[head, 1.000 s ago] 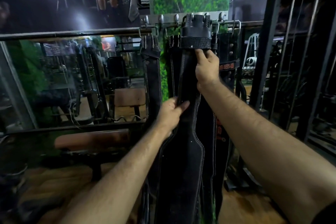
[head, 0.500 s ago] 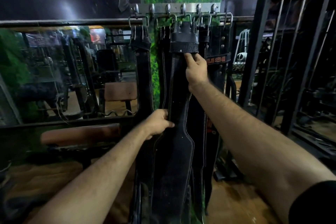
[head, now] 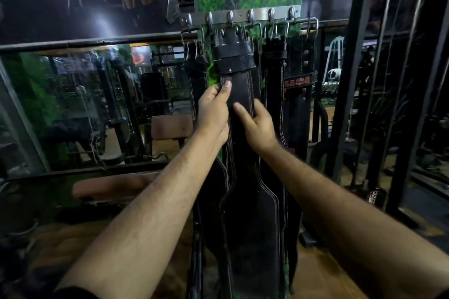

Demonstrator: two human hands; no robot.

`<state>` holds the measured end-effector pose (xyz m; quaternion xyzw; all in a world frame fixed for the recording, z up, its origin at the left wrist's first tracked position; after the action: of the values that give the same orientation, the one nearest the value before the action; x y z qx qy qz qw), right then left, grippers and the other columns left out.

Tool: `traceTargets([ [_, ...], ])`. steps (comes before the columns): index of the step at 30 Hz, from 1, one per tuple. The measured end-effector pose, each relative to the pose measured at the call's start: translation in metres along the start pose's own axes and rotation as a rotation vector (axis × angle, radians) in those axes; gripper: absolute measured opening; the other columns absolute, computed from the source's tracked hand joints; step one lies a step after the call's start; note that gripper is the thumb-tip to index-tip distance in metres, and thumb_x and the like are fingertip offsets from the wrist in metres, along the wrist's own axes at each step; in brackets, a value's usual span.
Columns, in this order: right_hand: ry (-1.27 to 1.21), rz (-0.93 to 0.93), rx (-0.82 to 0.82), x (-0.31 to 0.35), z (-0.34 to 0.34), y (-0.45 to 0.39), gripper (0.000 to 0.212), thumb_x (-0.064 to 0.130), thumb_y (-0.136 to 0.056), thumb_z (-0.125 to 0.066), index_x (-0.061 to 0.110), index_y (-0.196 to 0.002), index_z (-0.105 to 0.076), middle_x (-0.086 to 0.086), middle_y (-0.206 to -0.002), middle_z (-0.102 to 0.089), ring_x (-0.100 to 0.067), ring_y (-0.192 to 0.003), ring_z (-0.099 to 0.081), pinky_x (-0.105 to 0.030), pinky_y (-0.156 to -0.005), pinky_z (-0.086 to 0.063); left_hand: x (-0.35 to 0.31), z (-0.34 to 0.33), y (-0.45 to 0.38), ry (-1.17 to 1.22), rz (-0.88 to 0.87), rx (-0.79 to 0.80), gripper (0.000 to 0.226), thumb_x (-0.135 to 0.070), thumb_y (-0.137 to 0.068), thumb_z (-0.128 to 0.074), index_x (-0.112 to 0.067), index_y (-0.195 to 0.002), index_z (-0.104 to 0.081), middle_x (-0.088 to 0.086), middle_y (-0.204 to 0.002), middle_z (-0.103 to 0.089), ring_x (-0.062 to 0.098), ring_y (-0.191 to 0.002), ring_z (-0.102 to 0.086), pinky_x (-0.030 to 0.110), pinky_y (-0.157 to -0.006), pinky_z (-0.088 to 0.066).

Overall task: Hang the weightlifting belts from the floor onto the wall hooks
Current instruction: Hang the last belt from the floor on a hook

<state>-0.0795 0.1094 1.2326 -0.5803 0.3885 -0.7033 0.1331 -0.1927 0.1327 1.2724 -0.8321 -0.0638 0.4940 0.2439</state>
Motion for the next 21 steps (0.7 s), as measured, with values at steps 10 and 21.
traceTargets([
  [10, 0.228, -0.351, 0.433, -0.112, 0.0, 0.079, 0.034, 0.039, -0.072, -0.09, 0.019, -0.096, -0.078, 0.002, -0.097, -0.08, -0.013, -0.093, -0.077, -0.041, -0.09, -0.062, 0.005, 0.022, -0.02, -0.005, 0.079, -0.171, 0.012, -0.024, -0.085, -0.073, -0.018, -0.077, -0.066, 0.016, -0.122, -0.07, 0.033, -0.131, -0.056, 0.055, -0.117, -0.034],
  [21, -0.12, -0.191, 0.414, -0.027, -0.015, 0.02, 0.012, 0.005, -0.085, -0.078, 0.014, -0.092, -0.074, 0.005, -0.085, -0.078, -0.008, -0.08, -0.074, -0.022, -0.073, -0.057, 0.02, 0.029, -0.011, -0.069, 0.088, -0.209, 0.012, -0.022, -0.092, -0.068, -0.011, -0.089, -0.066, 0.013, -0.112, -0.071, 0.026, -0.116, -0.062, 0.057, -0.111, -0.043],
])
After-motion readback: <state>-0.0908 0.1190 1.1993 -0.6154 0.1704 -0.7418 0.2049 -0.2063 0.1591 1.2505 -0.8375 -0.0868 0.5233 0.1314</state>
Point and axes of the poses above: each hand's wrist, its own y-axis away from the middle knuckle, its own z-axis out of the back of the hand, x = y × z, the point moved 7 cm from there along -y, towards the middle knuckle
